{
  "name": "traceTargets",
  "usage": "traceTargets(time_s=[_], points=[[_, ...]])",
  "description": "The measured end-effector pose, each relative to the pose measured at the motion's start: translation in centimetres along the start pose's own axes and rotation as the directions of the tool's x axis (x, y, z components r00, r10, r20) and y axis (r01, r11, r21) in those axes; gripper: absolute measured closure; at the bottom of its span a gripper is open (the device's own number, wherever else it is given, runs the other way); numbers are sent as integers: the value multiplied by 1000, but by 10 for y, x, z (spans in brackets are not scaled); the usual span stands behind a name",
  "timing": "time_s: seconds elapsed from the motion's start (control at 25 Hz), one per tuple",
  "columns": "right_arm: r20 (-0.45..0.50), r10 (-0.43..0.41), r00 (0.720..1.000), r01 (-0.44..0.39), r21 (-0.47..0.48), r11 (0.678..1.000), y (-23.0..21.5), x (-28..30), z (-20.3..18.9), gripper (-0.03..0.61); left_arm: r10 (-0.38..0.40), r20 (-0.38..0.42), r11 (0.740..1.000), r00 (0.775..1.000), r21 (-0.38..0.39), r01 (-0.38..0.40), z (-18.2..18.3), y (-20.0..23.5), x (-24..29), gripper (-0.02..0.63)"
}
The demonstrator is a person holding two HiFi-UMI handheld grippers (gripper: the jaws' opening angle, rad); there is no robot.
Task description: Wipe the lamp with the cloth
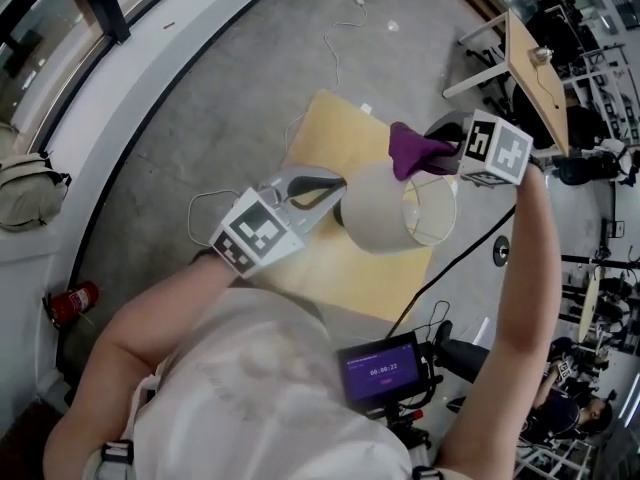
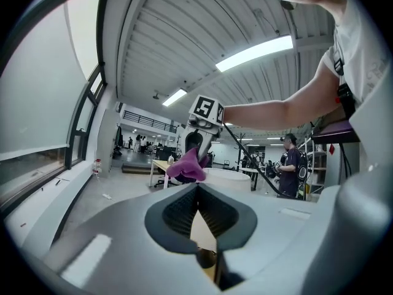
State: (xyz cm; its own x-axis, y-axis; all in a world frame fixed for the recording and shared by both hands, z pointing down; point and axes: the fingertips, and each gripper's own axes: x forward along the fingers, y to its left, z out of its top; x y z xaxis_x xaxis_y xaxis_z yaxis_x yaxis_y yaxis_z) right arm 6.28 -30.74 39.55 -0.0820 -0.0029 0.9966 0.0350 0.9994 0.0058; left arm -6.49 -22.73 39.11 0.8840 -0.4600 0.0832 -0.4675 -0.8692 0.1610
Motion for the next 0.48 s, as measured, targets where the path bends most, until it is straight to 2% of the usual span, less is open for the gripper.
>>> traceTargets(time_s=[0.16,0.32,0.48], points=[[99,43,994,-42,-10,999,-1,14,-10,465,-2,-9,1000,1000,15,2,3,-8,13,612],[109,60,992,-57,-28,998,-9,41,-23,466,5,-27,1000,1000,30,-4,0,-14,23,612],[117,91,989,-87,-38,996,-15,75,-46,466,44,-63,998,997,39,-42,-3,-14,30,612]])
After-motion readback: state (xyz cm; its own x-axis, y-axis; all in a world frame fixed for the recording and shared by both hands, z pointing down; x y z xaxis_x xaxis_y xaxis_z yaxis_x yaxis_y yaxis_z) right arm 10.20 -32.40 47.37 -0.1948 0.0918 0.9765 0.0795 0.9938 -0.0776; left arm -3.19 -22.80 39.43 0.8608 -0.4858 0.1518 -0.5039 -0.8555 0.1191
